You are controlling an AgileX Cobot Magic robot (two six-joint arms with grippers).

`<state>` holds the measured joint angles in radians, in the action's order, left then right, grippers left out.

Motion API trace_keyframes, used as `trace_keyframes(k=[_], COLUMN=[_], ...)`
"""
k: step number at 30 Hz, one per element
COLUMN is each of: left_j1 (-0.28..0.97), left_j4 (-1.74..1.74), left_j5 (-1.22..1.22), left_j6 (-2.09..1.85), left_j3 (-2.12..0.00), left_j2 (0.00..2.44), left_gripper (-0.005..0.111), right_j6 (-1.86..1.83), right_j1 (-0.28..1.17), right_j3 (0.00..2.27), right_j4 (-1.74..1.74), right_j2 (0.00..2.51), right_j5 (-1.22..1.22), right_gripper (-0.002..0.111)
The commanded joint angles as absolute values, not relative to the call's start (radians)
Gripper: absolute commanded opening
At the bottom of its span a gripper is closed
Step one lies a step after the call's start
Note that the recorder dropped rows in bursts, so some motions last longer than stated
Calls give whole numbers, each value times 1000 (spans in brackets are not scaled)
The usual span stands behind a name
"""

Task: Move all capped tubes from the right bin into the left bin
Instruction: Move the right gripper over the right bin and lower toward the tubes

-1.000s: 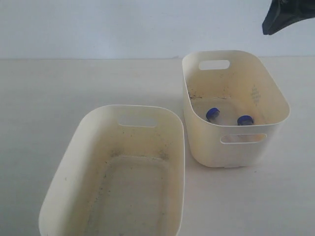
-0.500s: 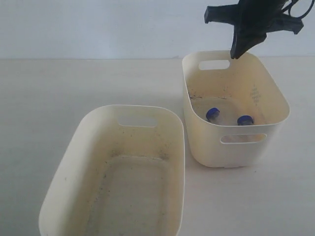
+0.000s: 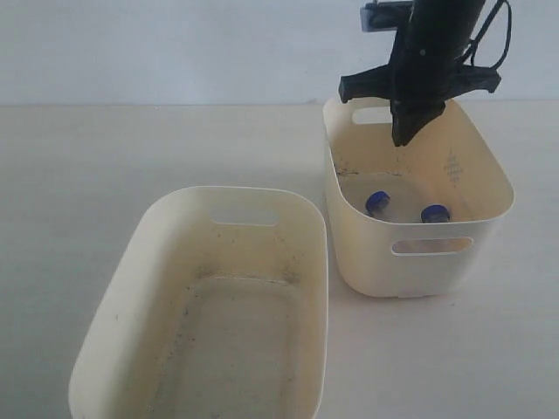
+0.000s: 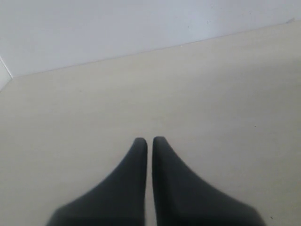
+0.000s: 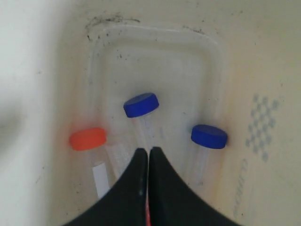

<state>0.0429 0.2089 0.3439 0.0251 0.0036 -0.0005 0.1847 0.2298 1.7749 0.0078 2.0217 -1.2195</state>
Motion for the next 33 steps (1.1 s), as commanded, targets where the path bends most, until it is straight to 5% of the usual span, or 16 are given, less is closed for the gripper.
trace_keyframes(k=[1, 33], left_j1=[44, 44], left_j4=[206, 206], left_j5=[339, 339], left_j6=[35, 35], left_j3=[0, 0], left_j2=[0, 0], left_gripper=[4, 4], right_j6=[175, 203], right_j1=[230, 230], right_j3=[1716, 1696], right_j4=[-5, 22], right_j2=[2038, 2175], right_j5=[-1221, -1221], right_gripper=[0, 4])
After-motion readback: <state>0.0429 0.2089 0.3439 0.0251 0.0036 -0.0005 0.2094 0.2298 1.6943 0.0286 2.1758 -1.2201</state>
